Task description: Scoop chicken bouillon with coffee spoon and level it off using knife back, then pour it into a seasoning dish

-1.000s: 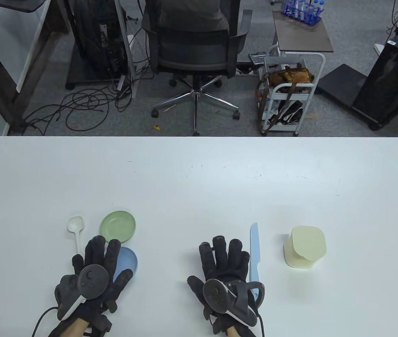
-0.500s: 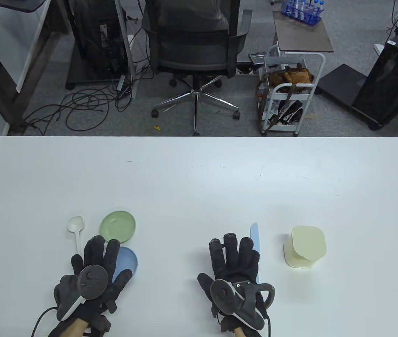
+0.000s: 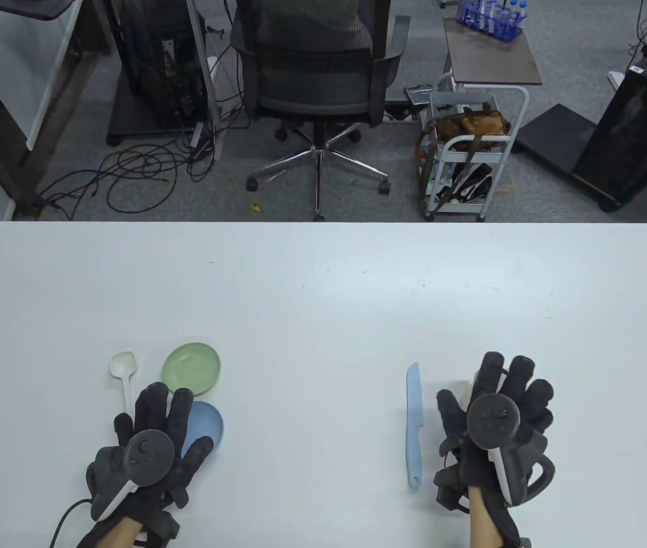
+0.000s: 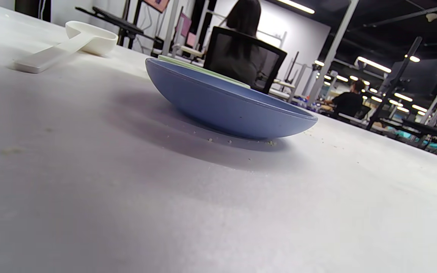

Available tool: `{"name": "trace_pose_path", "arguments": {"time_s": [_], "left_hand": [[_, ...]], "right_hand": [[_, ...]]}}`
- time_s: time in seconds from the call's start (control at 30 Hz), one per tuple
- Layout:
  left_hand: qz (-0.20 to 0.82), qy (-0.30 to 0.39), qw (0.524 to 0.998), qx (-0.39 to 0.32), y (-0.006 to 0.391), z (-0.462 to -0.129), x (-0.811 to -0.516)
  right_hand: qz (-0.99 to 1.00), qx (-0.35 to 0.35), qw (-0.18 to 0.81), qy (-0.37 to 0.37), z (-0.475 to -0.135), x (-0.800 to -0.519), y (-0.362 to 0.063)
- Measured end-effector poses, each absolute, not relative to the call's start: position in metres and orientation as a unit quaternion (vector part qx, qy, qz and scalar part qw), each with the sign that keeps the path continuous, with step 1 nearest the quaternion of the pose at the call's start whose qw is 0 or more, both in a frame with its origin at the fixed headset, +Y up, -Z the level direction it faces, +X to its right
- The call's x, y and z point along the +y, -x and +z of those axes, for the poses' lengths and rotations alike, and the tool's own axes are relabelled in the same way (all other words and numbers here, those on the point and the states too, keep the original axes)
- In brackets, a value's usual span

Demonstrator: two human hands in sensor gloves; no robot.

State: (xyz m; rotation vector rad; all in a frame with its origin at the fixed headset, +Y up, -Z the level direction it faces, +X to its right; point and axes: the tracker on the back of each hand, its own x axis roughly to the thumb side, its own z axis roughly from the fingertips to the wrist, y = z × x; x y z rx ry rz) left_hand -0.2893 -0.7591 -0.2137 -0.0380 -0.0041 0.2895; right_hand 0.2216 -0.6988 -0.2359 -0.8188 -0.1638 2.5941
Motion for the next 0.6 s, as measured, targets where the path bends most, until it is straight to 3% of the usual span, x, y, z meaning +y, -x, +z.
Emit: {"name": "trace_pose_path", "arguments": {"time_s": [0.13, 0.27, 0.3, 0.47, 0.6], "left_hand": [[0.145, 0.027, 0.989, 0.001, 0.290, -0.215, -0.761], [0.141, 0.029, 0.990, 0.001, 0.290, -0.214, -0.761], [0.142, 0.028, 0.990, 0.003, 0.290, -0.215, -0.761], [0.147, 0.034, 0.989, 0.007, 0.291, -0.216, -0.762], [0.153, 0.033, 0.988, 0.007, 0.290, -0.215, -0.761]], "right_hand": [[0.921, 0.008, 0.226, 0.316, -0.251, -0.722, -0.243], [0.920, 0.009, 0.216, 0.326, -0.258, -0.740, -0.248], [0.923, -0.019, 0.211, 0.322, -0.258, -0.740, -0.246], [0.922, -0.023, 0.219, 0.318, -0.257, -0.734, -0.242], [0.942, -0.061, 0.185, 0.273, -0.250, -0.713, -0.218]]}}
